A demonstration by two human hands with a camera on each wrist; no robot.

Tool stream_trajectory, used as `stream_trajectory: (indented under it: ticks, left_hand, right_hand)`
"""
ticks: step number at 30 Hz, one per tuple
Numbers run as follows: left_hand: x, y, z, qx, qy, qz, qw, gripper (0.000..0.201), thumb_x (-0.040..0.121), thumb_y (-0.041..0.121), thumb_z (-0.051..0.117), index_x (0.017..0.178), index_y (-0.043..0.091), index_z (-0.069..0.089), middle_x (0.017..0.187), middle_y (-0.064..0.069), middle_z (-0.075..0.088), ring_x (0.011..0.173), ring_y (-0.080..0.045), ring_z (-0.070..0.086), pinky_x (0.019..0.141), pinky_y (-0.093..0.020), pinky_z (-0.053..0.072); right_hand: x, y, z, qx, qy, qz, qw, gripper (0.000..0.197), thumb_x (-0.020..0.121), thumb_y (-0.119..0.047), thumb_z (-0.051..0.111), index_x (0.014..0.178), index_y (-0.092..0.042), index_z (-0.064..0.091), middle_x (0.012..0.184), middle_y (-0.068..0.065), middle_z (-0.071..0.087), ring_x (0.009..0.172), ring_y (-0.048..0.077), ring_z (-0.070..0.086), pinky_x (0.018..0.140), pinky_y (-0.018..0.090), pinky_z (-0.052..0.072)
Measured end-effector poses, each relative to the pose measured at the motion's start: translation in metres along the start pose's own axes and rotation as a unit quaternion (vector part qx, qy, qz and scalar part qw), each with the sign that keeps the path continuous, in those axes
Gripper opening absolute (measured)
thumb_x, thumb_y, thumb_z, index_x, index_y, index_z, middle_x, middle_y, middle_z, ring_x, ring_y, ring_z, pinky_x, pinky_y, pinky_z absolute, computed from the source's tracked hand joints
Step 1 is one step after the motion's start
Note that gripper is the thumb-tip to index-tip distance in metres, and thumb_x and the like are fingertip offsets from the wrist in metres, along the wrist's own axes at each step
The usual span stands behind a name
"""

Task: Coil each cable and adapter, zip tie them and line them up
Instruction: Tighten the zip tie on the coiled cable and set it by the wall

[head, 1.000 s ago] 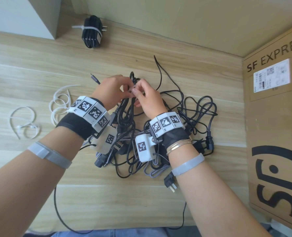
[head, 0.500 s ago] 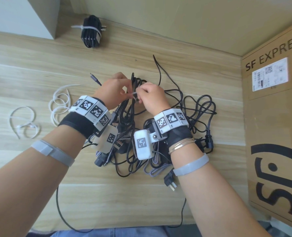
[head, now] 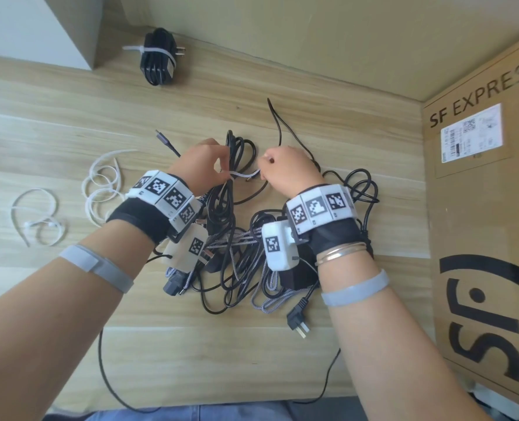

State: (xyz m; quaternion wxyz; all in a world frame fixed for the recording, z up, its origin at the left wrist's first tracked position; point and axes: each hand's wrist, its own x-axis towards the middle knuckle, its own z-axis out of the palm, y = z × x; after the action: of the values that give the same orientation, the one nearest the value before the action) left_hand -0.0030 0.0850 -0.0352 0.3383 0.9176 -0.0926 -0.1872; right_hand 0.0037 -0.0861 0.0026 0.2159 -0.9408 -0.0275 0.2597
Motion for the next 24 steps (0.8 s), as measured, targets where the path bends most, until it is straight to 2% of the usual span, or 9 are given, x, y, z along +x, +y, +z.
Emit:
stream_trajectory:
  ticks: [2, 5, 8, 12, 14, 16, 18, 20, 24]
  left_hand:
    - [0.000, 0.000, 0.001, 0.004, 0.002, -0.001, 1.000, 0.012, 0.084, 0.008, 0.060, 0.077, 0.013, 0.051, 0.103, -0.011, 0.054, 0.079, -0.019, 0.049, 0.076, -0.026, 0.037]
    - [0.000, 0.001, 0.002, 0.008, -0.001, -0.003, 1.000, 0.012, 0.084, 0.009, 0.060, 0.077, 0.013, 0.051, 0.100, -0.009, 0.053, 0.079, -0.020, 0.049, 0.075, -0.026, 0.036]
    - [0.000, 0.001, 0.003, 0.008, -0.002, -0.003, 1.000, 0.013, 0.083, 0.010, 0.061, 0.077, 0.014, 0.051, 0.095, -0.007, 0.052, 0.078, -0.020, 0.049, 0.074, -0.026, 0.035]
    - [-0.001, 0.004, 0.004, -0.006, -0.004, -0.008, 1.000, 0.012, 0.083, 0.013, 0.063, 0.077, 0.012, 0.052, 0.090, -0.007, 0.050, 0.077, -0.023, 0.050, 0.070, -0.026, 0.032]
    - [-0.001, 0.007, 0.003, -0.006, -0.008, -0.010, 1.000, 0.009, 0.083, 0.010, 0.062, 0.079, 0.010, 0.054, 0.094, -0.011, 0.053, 0.079, -0.024, 0.049, 0.071, -0.027, 0.033]
    - [0.000, 0.010, 0.001, 0.000, -0.023, -0.013, 1.000, 0.006, 0.082, 0.002, 0.057, 0.083, 0.007, 0.057, 0.101, -0.015, 0.054, 0.084, -0.027, 0.050, 0.074, -0.028, 0.034]
    - [0.001, 0.014, 0.001, -0.001, -0.040, -0.009, 0.999, 0.015, 0.080, -0.003, 0.050, 0.088, 0.004, 0.060, 0.104, -0.018, 0.053, 0.089, -0.030, 0.053, 0.075, -0.029, 0.037]
    - [0.001, 0.016, 0.001, -0.001, -0.046, -0.008, 0.999, 0.016, 0.079, -0.004, 0.048, 0.088, 0.003, 0.060, 0.104, -0.020, 0.053, 0.090, -0.033, 0.054, 0.076, -0.032, 0.039]
    - [0.000, 0.017, 0.003, 0.005, -0.049, -0.026, 0.998, 0.019, 0.078, -0.004, 0.047, 0.090, 0.005, 0.058, 0.102, -0.018, 0.054, 0.090, -0.032, 0.054, 0.072, -0.029, 0.034]
  right_hand:
    - [0.003, -0.005, -0.001, -0.074, -0.011, 0.000, 0.997, 0.035, 0.092, -0.021, 0.035, 0.059, -0.012, 0.043, 0.062, 0.004, 0.046, 0.064, 0.025, 0.045, 0.051, 0.029, 0.029]
    - [0.006, -0.011, 0.002, -0.117, -0.028, -0.013, 0.993, 0.035, 0.094, -0.025, 0.035, 0.069, -0.013, 0.058, 0.072, 0.005, 0.056, 0.073, 0.026, 0.053, 0.061, 0.029, 0.036]
    - [0.007, -0.021, 0.016, -0.102, -0.056, -0.034, 0.993, 0.037, 0.097, -0.026, 0.033, 0.069, -0.012, 0.053, 0.076, 0.005, 0.058, 0.077, 0.025, 0.054, 0.066, 0.031, 0.038]
    - [0.012, -0.030, 0.032, -0.058, -0.083, -0.012, 0.995, 0.034, 0.100, -0.021, 0.029, 0.096, -0.006, 0.059, 0.104, 0.017, 0.060, 0.091, 0.029, 0.054, 0.071, 0.030, 0.036]
    - [0.011, -0.029, 0.035, -0.026, -0.075, 0.000, 0.997, 0.032, 0.099, -0.022, 0.030, 0.090, -0.007, 0.057, 0.096, 0.016, 0.059, 0.086, 0.029, 0.054, 0.068, 0.029, 0.035]
    - [0.007, -0.029, 0.035, -0.007, -0.034, 0.011, 0.999, 0.035, 0.095, -0.027, 0.035, 0.070, -0.009, 0.051, 0.076, 0.009, 0.055, 0.077, 0.029, 0.054, 0.062, 0.029, 0.034]
    - [0.003, -0.030, 0.035, -0.003, 0.029, 0.021, 0.999, 0.043, 0.090, -0.035, 0.041, 0.054, -0.013, 0.044, 0.060, 0.004, 0.047, 0.066, 0.028, 0.050, 0.057, 0.028, 0.031]
    - [0.000, -0.032, 0.035, 0.002, 0.062, 0.013, 0.998, 0.048, 0.088, -0.037, 0.047, 0.047, -0.014, 0.040, 0.052, 0.002, 0.043, 0.057, 0.025, 0.047, 0.051, 0.027, 0.029]
    - [-0.006, -0.031, 0.036, 0.060, 0.081, 0.003, 0.995, 0.049, 0.086, -0.022, 0.053, 0.043, -0.013, 0.030, 0.044, -0.001, 0.032, 0.044, 0.018, 0.033, 0.045, 0.029, 0.024]
